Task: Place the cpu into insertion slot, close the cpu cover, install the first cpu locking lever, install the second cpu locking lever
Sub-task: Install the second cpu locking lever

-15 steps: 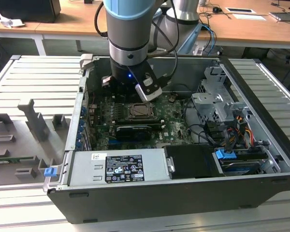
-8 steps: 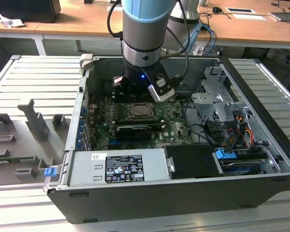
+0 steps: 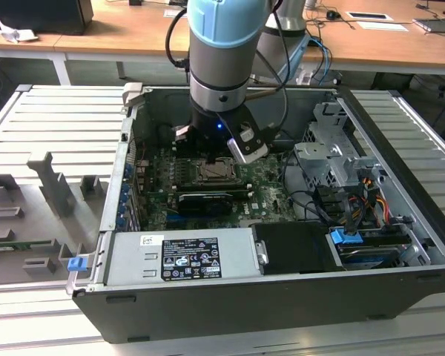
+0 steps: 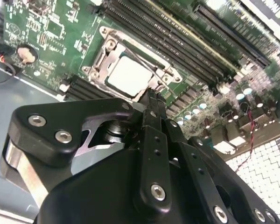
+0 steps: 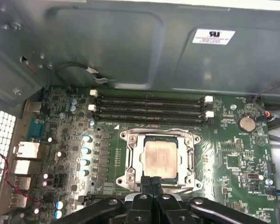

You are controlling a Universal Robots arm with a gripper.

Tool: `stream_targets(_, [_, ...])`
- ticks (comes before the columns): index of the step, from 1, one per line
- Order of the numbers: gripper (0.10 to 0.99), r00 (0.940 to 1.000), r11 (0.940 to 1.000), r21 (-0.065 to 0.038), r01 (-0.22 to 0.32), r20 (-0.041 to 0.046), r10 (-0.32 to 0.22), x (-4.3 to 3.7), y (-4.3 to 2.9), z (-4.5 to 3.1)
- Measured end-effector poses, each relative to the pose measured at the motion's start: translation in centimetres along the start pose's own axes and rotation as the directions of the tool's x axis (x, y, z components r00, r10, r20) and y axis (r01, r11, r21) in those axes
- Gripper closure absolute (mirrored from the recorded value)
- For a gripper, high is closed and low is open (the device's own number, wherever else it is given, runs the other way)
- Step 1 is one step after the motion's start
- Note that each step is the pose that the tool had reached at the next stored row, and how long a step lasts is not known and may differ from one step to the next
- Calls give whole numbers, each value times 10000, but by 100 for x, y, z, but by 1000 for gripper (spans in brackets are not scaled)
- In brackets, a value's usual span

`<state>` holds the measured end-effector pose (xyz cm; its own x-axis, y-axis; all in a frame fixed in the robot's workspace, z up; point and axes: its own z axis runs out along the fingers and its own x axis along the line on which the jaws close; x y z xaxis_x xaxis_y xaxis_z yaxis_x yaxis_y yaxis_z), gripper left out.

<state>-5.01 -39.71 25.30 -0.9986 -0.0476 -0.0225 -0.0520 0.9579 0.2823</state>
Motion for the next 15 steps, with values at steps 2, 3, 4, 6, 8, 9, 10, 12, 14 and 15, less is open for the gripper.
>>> stream_targets(2, [980,10000,10000,4,0,-2,0,1,-20,37])
stream_targets(3, [980,10000,10000,8,-3,-5,3,3,-51,58])
stream_targets(4, [980,10000,10000,4,-5,-7,5,3,-77,73])
stream_targets(6, [980,10000,10000,4,-11,-9,11,4,-117,93])
stream_targets(8, [980,10000,10000,3,-13,-7,13,8,-137,115])
stream_targets(9, [980,10000,10000,4,-14,-8,14,18,-140,121])
stream_targets(10, [980,10000,10000,5,-12,-9,12,39,-142,130])
stream_targets(12, [980,10000,10000,4,-11,-9,11,83,-146,152])
stream_targets(14, [980,10000,10000,4,-12,-8,12,110,-156,190])
stream_targets(15, [980,10000,10000,4,-12,-9,12,115,-163,214])
